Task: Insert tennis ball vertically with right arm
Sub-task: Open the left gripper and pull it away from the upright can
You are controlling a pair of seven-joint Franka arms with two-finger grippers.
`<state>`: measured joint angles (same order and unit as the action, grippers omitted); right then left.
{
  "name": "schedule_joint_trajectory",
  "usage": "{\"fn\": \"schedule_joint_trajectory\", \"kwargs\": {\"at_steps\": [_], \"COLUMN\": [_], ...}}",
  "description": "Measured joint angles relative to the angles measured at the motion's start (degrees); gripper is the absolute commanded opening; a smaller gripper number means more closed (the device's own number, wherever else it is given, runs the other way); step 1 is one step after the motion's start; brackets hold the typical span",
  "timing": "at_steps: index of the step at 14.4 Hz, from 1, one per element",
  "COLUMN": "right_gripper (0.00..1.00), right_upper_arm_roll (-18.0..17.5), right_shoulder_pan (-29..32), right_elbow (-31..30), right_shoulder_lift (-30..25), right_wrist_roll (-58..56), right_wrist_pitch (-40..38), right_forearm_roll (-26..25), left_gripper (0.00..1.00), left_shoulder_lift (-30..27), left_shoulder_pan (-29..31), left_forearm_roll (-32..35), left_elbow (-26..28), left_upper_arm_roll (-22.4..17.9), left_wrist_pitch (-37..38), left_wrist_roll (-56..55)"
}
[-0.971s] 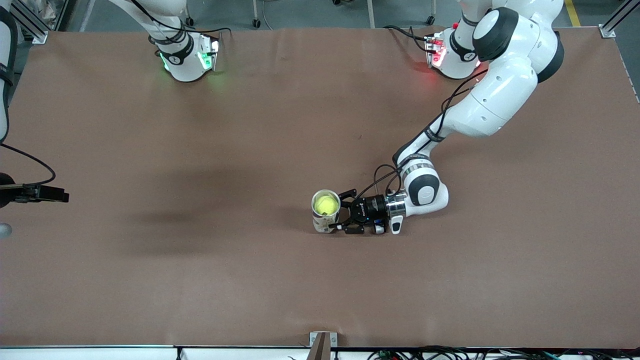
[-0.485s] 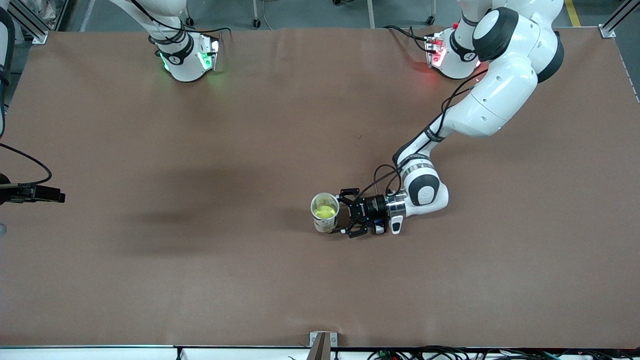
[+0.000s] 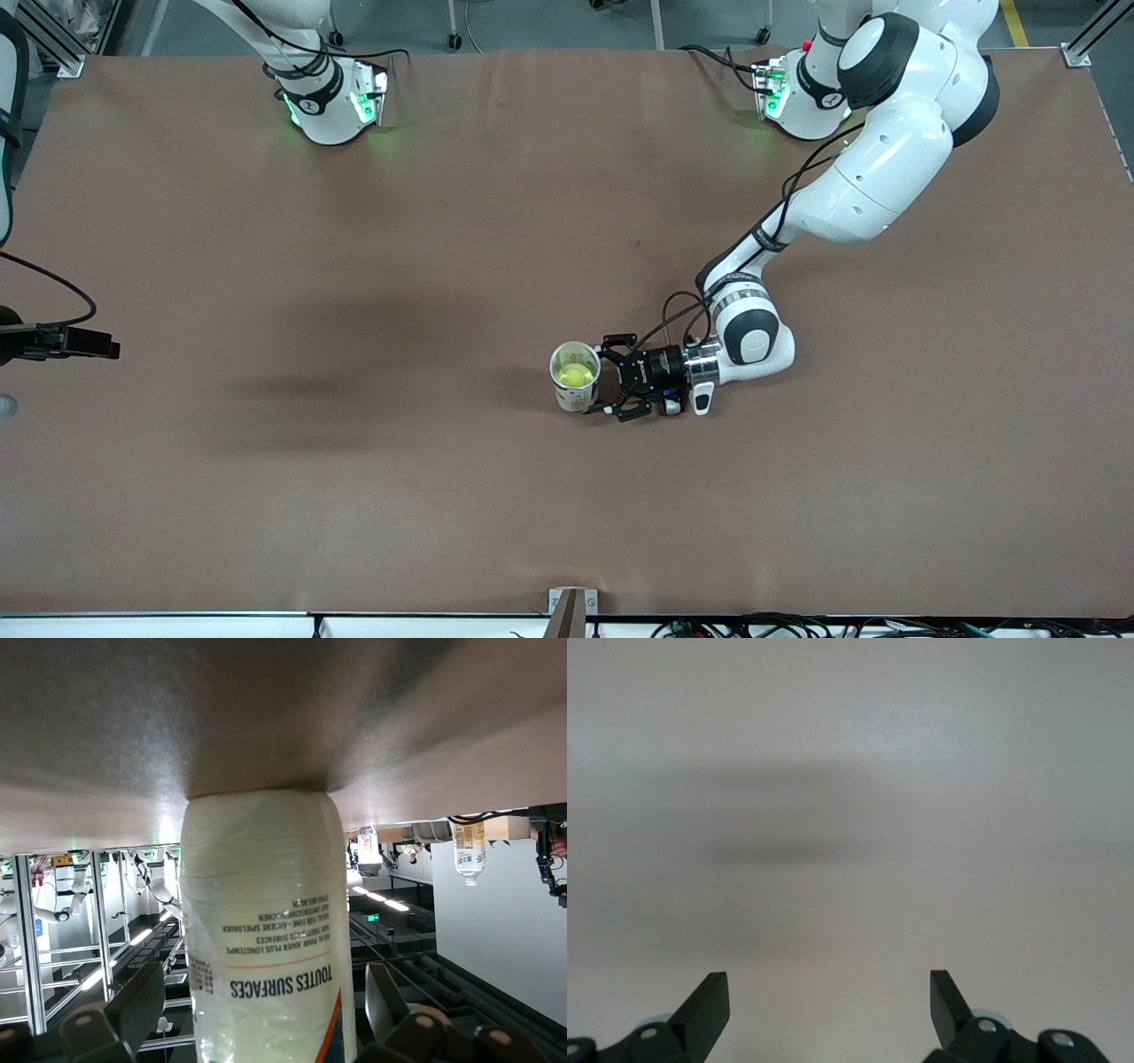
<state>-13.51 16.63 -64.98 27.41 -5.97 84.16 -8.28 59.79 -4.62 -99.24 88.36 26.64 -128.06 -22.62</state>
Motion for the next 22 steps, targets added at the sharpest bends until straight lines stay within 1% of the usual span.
{"fn": "schedule_joint_trajectory", "kwargs": {"at_steps": [3,4,6,9,10,13,15,16,18,20,22], "right_gripper": [1.00,1.00,1.00,1.00,1.00,1.00,1.00,1.00,1.00,1.00,1.00], "right_upper_arm_roll": [-0.4,-0.5,-0.3,0.0,1.5,10.6,15.4,17.2,19.0,19.6,19.7], "right_shoulder_pan": [-0.4,-0.4,-0.3,-0.9,-2.4,-11.0,-15.7,-17.1,-17.9,-17.8,-17.8], "right_elbow": [-1.2,-2.0,-3.6,-5.1,-5.6,-7.9,-9.7,-10.5,-11.3,-12.2,-15.9], "right_shoulder_lift": [-3.9,-5.3,-8.1,-11.1,-12.1,-14.8,-16.4,-16.9,-17.6,-18.3,-20.6], "right_wrist_roll": [0.0,0.0,0.9,1.6,1.9,2.0,2.1,2.1,2.1,2.1,2.1], "right_wrist_pitch": [-2.7,-3.3,-5.4,-8.4,-8.5,-8.5,-8.5,-8.5,-8.3,-7.8,-4.2], "right_forearm_roll": [0.2,0.6,2.9,4.2,4.3,4.7,5.0,5.8,6.9,7.2,7.2], "left_gripper": [1.00,1.00,1.00,1.00,1.00,1.00,1.00,1.00,1.00,1.00,1.00], "left_shoulder_lift": [-0.1,-0.5,-1.4,-2.0,-2.2,-4.0,-6.3,-7.7,-10.9,-14.9,-19.4], "left_shoulder_pan": [0.0,0.0,0.5,0.8,0.7,0.6,0.7,1.0,2.0,3.5,5.3], "left_forearm_roll": [0.0,0.0,0.0,0.0,0.0,0.2,1.7,3.4,8.0,13.0,19.5], "left_elbow": [-0.2,-0.6,-0.9,-0.9,-0.9,-0.8,0.1,0.7,2.2,4.1,5.8], "left_upper_arm_roll": [-0.3,-1.3,-3.0,-3.1,-3.1,-3.1,-3.1,-3.2,-3.2,-3.2,-3.3], "left_wrist_pitch": [-0.1,-0.2,-0.1,-0.1,-0.1,-0.1,-0.1,-0.1,-0.1,-0.1,-0.1], "left_wrist_roll": [-0.3,-1.0,-2.1,-2.3,-2.6,-4.4,-5.2,-5.7,-6.4,-7.4,-9.2]}}
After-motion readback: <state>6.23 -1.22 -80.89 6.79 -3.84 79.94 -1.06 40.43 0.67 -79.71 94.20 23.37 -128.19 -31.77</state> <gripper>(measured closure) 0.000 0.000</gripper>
